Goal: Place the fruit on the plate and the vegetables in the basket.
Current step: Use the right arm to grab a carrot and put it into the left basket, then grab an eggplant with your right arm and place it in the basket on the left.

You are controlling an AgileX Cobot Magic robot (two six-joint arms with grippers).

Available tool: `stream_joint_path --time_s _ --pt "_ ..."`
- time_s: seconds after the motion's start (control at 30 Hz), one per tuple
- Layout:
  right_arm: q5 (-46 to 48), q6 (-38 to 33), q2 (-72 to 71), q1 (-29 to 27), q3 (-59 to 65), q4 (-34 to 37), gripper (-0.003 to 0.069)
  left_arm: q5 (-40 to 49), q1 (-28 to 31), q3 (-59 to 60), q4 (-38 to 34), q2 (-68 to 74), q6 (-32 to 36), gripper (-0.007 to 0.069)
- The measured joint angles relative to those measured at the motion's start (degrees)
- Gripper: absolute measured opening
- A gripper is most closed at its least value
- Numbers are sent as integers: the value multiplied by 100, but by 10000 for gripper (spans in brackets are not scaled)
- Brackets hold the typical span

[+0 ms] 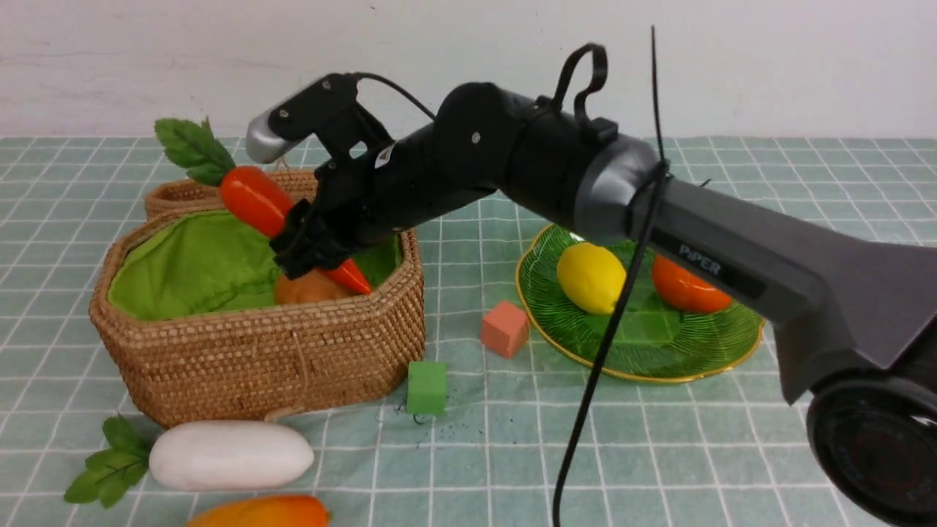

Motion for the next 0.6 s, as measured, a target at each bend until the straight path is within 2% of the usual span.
stream_joint_path --time_s 0.03,0.1,0.13,0.17,0.2,0.3,0.4,0.5,0.6 --pt "1 28 4 0 0 -28 338 0 0 0 0 0 0 239" --pt "34 301 19 -5 0 -249 458 0 0 0 0 0 0 239" --pt "34 392 12 -11 0 -305 540 0 0 0 0 0 0 239" --pt "34 400 5 -11 0 -312 552 0 0 0 0 0 0 239" --pt "40 446 -26 -11 0 -331 619 0 0 0 0 0 0 239" --pt "210 451 -189 -11 0 -370 673 0 0 0 0 0 0 239" --pt "520 451 -492 -21 0 -392 666 0 0 0 0 0 0 239" --pt "1349 290 -1138 -27 0 -511 604 0 0 0 0 0 0 239" --pt "2281 -158 -1678 -27 -2 -589 537 0 0 0 0 0 0 239"
